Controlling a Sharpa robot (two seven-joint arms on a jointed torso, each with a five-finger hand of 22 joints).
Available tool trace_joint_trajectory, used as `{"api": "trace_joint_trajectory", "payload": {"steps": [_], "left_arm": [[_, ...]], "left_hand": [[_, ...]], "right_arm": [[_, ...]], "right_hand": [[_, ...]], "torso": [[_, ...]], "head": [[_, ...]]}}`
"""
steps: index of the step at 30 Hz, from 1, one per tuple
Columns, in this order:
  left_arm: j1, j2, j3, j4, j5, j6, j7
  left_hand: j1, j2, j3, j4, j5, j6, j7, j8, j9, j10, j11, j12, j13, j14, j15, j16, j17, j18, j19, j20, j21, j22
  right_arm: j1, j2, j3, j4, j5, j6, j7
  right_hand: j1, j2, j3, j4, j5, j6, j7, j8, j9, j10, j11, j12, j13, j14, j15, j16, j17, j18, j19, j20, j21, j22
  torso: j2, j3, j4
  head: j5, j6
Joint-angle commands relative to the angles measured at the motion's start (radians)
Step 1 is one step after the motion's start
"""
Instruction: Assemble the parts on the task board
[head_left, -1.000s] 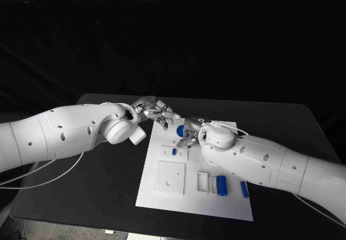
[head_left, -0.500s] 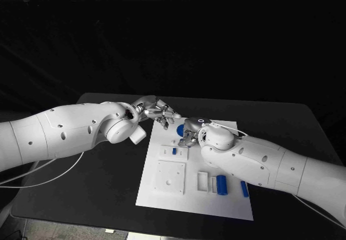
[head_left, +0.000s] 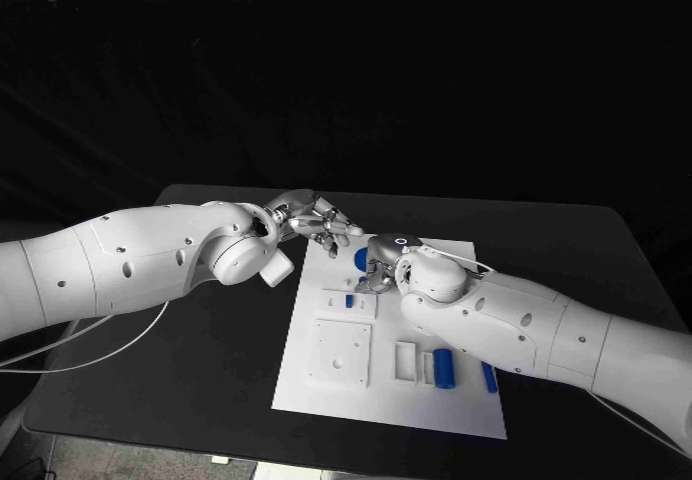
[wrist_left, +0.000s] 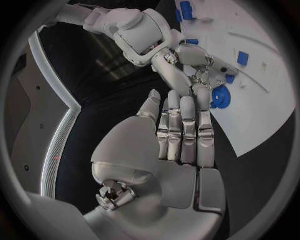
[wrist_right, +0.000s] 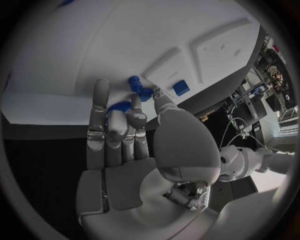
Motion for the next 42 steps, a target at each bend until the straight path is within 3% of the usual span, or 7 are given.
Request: {"api": "trace_joint_trajectory", "payload": {"steps": [1, 6, 11, 15, 22, 31, 42], "left_arm": [[0.001, 0.0, 0.0, 0.002, 0.005, 0.018, 0.01], [0.001, 0.001, 0.0, 0.001, 0.005, 0.021, 0.009], [0.001, 0.001, 0.0, 0.001, 0.005, 0.022, 0.009], [0.001, 0.002, 0.0, 0.0, 0.005, 0.022, 0.009], [0.001, 0.002, 0.0, 0.0, 0.005, 0.021, 0.008], [0.001, 0.001, 0.0, 0.0, 0.005, 0.02, 0.008], [0.001, -0.005, 0.0, -0.005, 0.005, 0.016, 0.008]], "left_hand": [[0.005, -0.004, 0.004, 0.004, 0.003, -0.006, 0.004, -0.001, 0.0, -0.005, 0.003, -0.006, 0.002, 0.006, 0.004, -0.004, 0.002, -0.004, 0.003, 0.006, -0.007, -0.001], [0.005, -0.004, 0.004, 0.004, 0.003, -0.006, 0.004, -0.001, 0.0, -0.005, 0.003, -0.006, 0.002, 0.006, 0.004, -0.004, 0.002, -0.004, 0.003, 0.006, -0.007, -0.001], [0.006, -0.004, 0.004, 0.003, 0.003, -0.008, 0.005, -0.001, 0.0, -0.006, 0.004, -0.007, 0.002, 0.005, 0.004, -0.005, 0.002, -0.004, 0.002, 0.007, -0.007, -0.002], [0.006, -0.004, 0.004, 0.003, 0.003, -0.008, 0.005, -0.001, 0.0, -0.006, 0.004, -0.007, 0.002, 0.005, 0.004, -0.005, 0.002, -0.004, 0.002, 0.007, -0.007, -0.002], [0.009, -0.003, 0.006, 0.001, 0.003, -0.008, 0.005, -0.001, 0.0, -0.007, 0.004, -0.007, 0.002, 0.005, 0.004, -0.005, 0.002, -0.004, 0.002, 0.007, -0.007, -0.002], [0.011, -0.002, 0.008, -0.001, 0.004, -0.011, 0.006, -0.001, 0.0, -0.009, 0.005, -0.008, 0.002, 0.005, 0.005, -0.005, 0.002, -0.003, 0.002, 0.007, -0.007, -0.002], [0.003, -0.008, 0.005, 0.002, 0.003, -0.02, 0.01, -0.002, -0.001, -0.012, 0.007, -0.007, 0.002, 0.006, 0.006, -0.006, 0.001, -0.002, 0.003, 0.008, -0.007, -0.003]], "right_arm": [[-0.004, -0.003, -0.004, -0.001, -0.048, -0.011, -0.01], [-0.004, -0.005, -0.006, 0.0, -0.06, -0.024, -0.005], [-0.004, -0.006, -0.007, 0.002, -0.067, -0.036, -0.001], [-0.004, -0.007, -0.008, 0.002, -0.069, -0.044, 0.003], [-0.004, -0.01, -0.009, 0.004, -0.064, -0.058, 0.02], [-0.005, -0.019, -0.009, 0.008, -0.033, -0.061, 0.053], [-0.006, -0.037, -0.009, 0.017, -0.006, -0.161, 0.106]], "right_hand": [[0.021, -0.002, 0.026, -0.037, 0.034, -0.023, 0.006, -0.002, -0.004, -0.018, 0.005, -0.009, -0.005, -0.014, 0.001, -0.01, -0.004, -0.009, -0.013, 0.002, -0.003, -0.002], [0.032, -0.001, 0.083, -0.116, 0.091, -0.047, 0.015, -0.003, -0.017, -0.031, 0.01, -0.01, -0.009, -0.022, 0.006, -0.013, -0.008, -0.002, -0.019, 0.007, -0.003, 0.0], [0.032, 0.012, 0.163, -0.192, 0.087, -0.043, 0.018, -0.003, -0.027, -0.036, 0.012, -0.01, -0.016, -0.026, 0.007, -0.014, -0.012, 0.004, -0.027, 0.008, 0.005, 0.013], [0.02, 0.017, 0.198, -0.229, 0.08, -0.041, 0.018, -0.003, -0.031, -0.038, 0.013, -0.009, -0.02, -0.027, 0.007, -0.015, -0.016, 0.008, -0.034, 0.009, 0.015, 0.031], [0.009, 0.024, 0.214, -0.245, 0.102, -0.043, 0.02, -0.003, -0.033, -0.04, 0.013, -0.009, -0.026, -0.029, 0.008, -0.017, -0.021, 0.01, -0.041, 0.01, 0.02, 0.045], [-0.033, 0.03, 0.256, -0.264, 0.254, -0.077, 0.032, -0.003, -0.059, -0.049, 0.018, -0.011, -0.034, -0.033, 0.012, -0.019, -0.028, 0.019, -0.052, 0.014, 0.028, 0.069], [-0.063, 0.03, 0.259, -0.267, 0.357, -0.071, 0.029, -0.003, -0.058, -0.042, 0.013, -0.004, -0.033, -0.026, 0.009, -0.01, -0.025, 0.02, -0.049, 0.012, 0.033, 0.083]], "torso": [[0.0, 0.0007, -0.0007], [0.0, 0.001, -0.0003], [-0.001, 0.0007, -0.0003], [0.0, 0.0007, -0.0003], [-0.001, 0.0001, 0.0004], [-0.001, -0.0003, -0.0002], [-0.001, -0.0001, -0.0005]], "head": [[0.0, 0.001], [-0.002, 0.0], [-0.004, 0.001], [-0.005, 0.001], [-0.006, 0.002], [-0.004, 0.001], [-0.003, 0.002]]}}
